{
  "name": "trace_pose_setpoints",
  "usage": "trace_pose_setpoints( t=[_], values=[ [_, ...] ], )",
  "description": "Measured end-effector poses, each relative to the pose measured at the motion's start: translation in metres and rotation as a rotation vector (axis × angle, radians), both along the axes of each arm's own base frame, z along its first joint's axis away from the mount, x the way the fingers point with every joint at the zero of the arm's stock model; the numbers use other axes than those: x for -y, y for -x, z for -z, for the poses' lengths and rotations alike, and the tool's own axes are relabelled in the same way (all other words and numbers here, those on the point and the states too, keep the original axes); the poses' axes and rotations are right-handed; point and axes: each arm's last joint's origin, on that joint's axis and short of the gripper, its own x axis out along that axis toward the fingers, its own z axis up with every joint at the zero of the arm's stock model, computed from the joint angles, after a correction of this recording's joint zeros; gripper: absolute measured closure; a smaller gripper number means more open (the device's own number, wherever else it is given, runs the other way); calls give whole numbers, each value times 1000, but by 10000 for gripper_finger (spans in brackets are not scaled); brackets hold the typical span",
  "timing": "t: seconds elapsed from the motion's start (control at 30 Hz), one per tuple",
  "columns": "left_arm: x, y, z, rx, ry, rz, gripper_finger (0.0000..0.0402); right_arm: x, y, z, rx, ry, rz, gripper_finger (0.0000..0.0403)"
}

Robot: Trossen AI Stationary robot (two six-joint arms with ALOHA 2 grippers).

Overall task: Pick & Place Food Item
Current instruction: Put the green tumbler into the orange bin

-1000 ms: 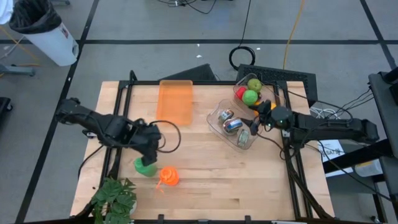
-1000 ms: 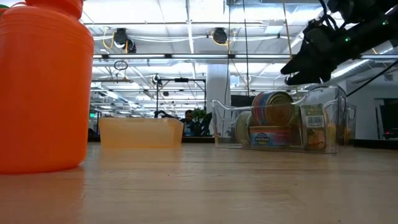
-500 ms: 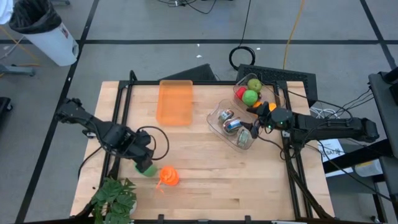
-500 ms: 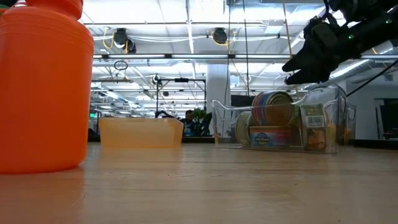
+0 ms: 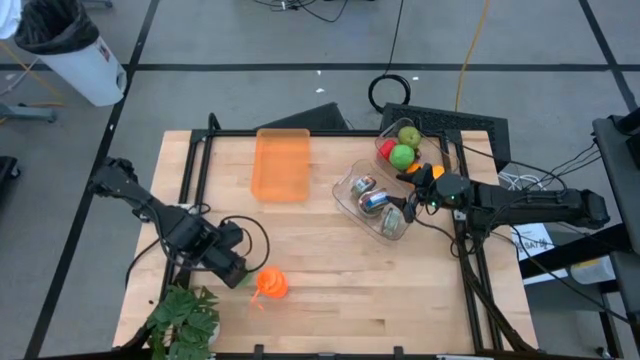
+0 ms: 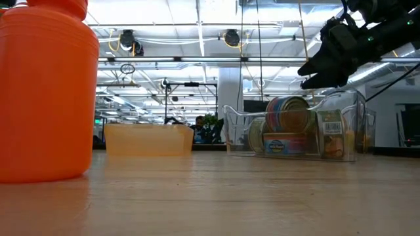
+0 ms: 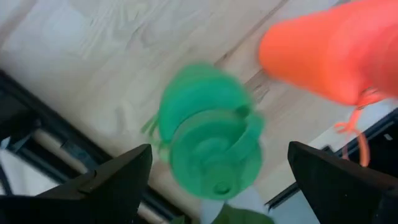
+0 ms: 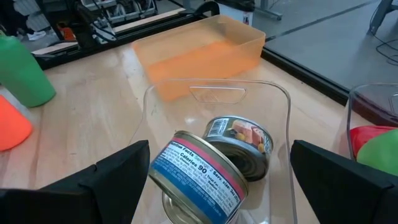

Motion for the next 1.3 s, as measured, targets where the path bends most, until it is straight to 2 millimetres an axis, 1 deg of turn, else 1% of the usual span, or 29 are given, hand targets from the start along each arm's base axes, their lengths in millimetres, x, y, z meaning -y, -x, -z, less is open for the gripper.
trace_pose_setpoints(
  t=[0.3,0.5,0.63,0.7,0.77,1.0,1.13,1.3],
  values=[
    [0,3,10,-44,-4,48,11,0,0,0,1,-1,1,35],
    [-2,5,18,-54,-46,57,11,0,0,0,3,-6,2,35],
    [-1,4,18,-44,-41,119,15,0,0,0,3,-6,2,35],
    [0,3,18,-30,-36,142,30,0,0,0,3,-6,2,35],
    [0,2,18,-18,-42,155,57,0,0,0,3,-6,3,35],
    [-8,-3,18,6,-87,198,181,0,0,0,3,-6,3,35],
    [-18,-6,16,18,-107,243,183,0,0,0,3,-6,3,35],
    [-41,-5,-1,31,-108,248,183,0,0,0,3,-6,3,35]
  ],
)
